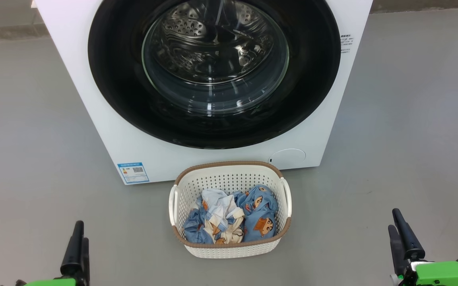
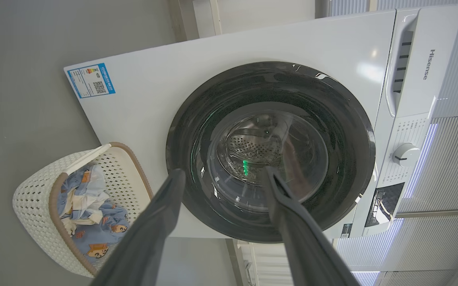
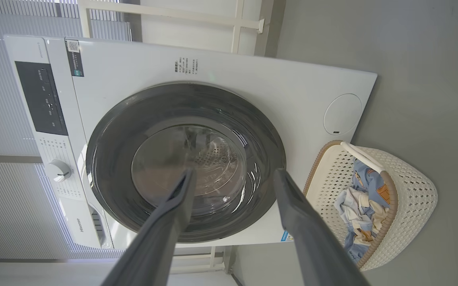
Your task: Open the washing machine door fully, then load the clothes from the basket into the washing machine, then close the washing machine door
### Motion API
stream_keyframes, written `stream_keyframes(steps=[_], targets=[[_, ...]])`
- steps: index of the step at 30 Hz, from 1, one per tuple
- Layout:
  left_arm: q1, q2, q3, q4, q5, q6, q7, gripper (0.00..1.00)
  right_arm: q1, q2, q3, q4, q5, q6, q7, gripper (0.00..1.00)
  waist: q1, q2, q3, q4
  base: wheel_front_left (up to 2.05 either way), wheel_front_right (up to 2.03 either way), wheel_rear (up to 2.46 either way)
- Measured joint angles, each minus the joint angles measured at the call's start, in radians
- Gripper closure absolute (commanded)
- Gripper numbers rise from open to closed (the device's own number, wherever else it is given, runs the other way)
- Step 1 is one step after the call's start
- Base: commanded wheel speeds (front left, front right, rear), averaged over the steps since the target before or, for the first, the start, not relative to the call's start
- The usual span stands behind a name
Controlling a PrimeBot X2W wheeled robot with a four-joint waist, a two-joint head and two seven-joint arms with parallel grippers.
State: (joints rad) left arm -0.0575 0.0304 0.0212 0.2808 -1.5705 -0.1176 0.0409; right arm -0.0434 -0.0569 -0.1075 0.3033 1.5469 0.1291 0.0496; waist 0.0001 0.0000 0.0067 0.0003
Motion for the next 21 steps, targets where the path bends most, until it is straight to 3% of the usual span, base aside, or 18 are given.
stream_keyframes(steps=[12,21], targets=[[-0.015,0.019,-0.021,-0.017,0.186,0.0,-0.037,0.0,-0.025,-0.032,0.035,0.008,-0.145,0.0,-0.047,0.0,0.0,0.0,0.002,0.001,0.0,0.0,0.0],[-0.015,0.018,-0.019,-0.033,0.36,0.0,-0.066,0.0,-0.029,-0.034,0.033,0.01,-0.32,0.0,-0.074,0.0,0.0,0.0001,-0.001,0.002,0.0,0.0,0.0]])
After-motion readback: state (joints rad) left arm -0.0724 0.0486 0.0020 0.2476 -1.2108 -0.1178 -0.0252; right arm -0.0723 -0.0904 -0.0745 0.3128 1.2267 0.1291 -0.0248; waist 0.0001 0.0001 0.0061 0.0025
